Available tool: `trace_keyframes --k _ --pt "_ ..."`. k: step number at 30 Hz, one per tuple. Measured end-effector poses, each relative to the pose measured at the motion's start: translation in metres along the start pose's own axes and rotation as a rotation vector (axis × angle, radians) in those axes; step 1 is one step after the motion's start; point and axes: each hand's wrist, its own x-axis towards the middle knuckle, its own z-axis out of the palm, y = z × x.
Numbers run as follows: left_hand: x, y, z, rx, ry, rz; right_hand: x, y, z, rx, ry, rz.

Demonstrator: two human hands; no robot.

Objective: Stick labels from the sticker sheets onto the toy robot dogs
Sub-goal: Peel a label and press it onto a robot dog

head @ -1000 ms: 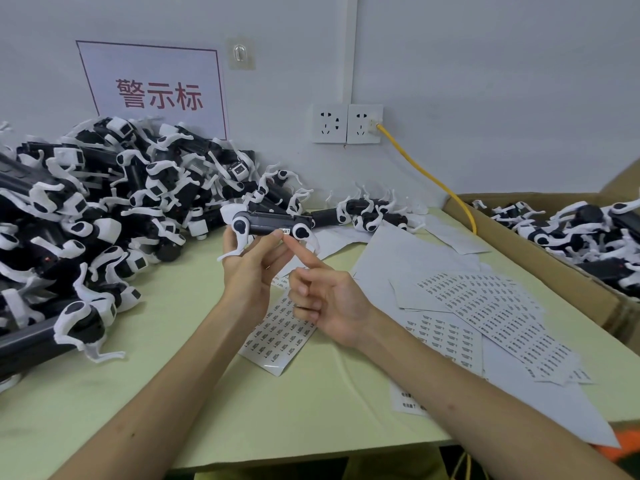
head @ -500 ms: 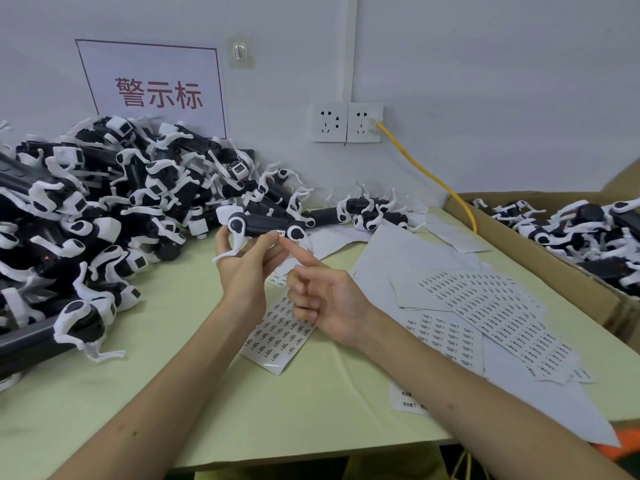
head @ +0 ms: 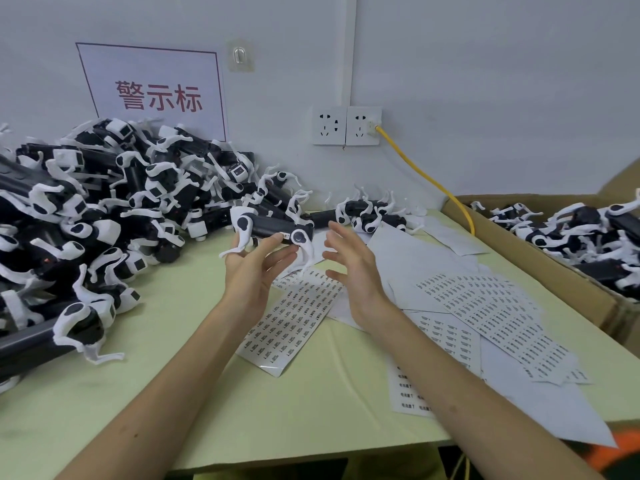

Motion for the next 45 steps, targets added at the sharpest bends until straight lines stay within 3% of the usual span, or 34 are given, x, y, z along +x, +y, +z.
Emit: trace_keyframes --k 4,17,23,26,28,30,33,35,39,45 --pt "-0.003 0.0 0.002 0.042 -0.073 -0.014 -0.003 -0.002 0.006 -0.027 -0.142 0.007" --pt "-0.009 -0.002 0.002 0.281 -0.133 0.103 -0.001 0.012 0.007 -0.108 -0.185 -0.052" --pt "-0.007 -0.006 0.002 0.404 -0.128 0.099 0.005 0.01 0.003 -0.169 -0.142 0.006" --pt "-0.001 -0.006 -0.004 0.521 -0.071 0.033 0.016 0.0 -0.007 -0.105 -0.013 0.182" --pt "0.003 -0.007 -0.008 0.556 -0.034 0.027 0.023 -0.01 -0.023 0.022 0.106 0.327" --pt "0.006 -0.006 -0.01 0.551 -0.005 0.032 0.031 -0.023 -0.048 0.292 0.204 0.354" --pt "0.009 -0.004 -0.012 0.524 0.025 0.017 0.039 -0.048 -0.1 0.971 0.249 0.05" --pt "0.01 -0.006 -0.012 0.518 0.026 0.006 0.04 -0.062 -0.133 1.15 0.2 -0.186" --pt "0.009 -0.01 -0.009 0.545 0.004 -0.004 0.038 -0.05 -0.139 0.946 0.335 -0.092" --pt "0.011 -0.009 -0.019 0.854 0.008 0.161 0.038 -0.049 -0.111 0.751 0.311 0.0"
